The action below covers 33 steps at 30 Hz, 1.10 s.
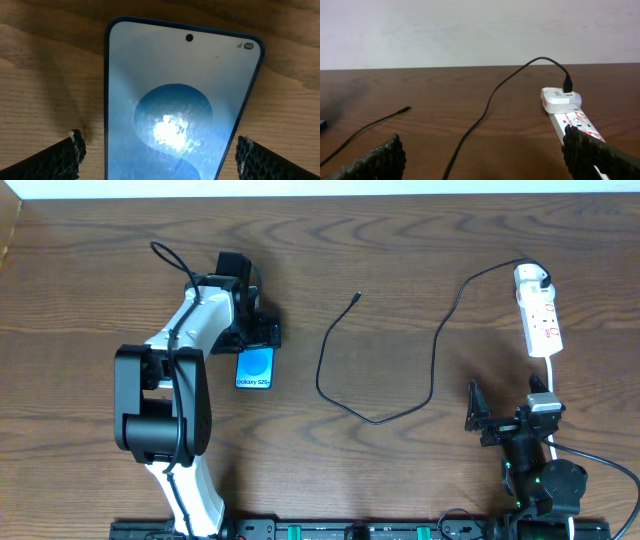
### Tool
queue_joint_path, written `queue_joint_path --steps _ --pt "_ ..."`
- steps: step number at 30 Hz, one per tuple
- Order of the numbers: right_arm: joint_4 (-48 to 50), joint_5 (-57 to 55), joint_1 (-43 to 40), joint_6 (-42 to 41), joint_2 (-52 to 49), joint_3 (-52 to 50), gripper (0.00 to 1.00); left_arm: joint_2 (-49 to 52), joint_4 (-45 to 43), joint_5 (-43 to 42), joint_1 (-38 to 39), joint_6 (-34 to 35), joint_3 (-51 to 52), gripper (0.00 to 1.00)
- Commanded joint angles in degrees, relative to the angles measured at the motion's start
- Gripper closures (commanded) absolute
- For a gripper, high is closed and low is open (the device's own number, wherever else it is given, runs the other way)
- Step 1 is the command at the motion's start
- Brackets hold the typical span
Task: Plug charger to phone and switch on socket
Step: 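Move the left gripper over the blue phone and lower onto it, then close the left gripper on the phone's top edge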
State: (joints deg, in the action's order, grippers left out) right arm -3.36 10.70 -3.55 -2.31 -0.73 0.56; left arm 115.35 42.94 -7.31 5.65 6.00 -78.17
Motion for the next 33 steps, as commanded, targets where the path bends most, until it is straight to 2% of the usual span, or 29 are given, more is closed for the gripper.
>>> queue_joint_path --steps 1,26,28,33 --pt "0.0 0.0 0.2 -0.2 0.1 -0.2 0.01 0.8 -0.3 0.7 0.7 0.3 0.7 0.02" --pt "0.0 0.0 0.2 -0.2 0.1 -0.2 0.01 5.5 0.0 2.0 1.6 0.3 1.2 0.01" --pt "0.0 0.0 0.2 -0.2 0.1 -0.2 0.01 5.5 0.1 2.0 1.6 0.3 1.2 0.03" --pt "0.0 0.0 0.2 -0.2 0.1 -0.2 0.01 5.5 0.2 2.0 1.6 0.3 1.2 0.19"
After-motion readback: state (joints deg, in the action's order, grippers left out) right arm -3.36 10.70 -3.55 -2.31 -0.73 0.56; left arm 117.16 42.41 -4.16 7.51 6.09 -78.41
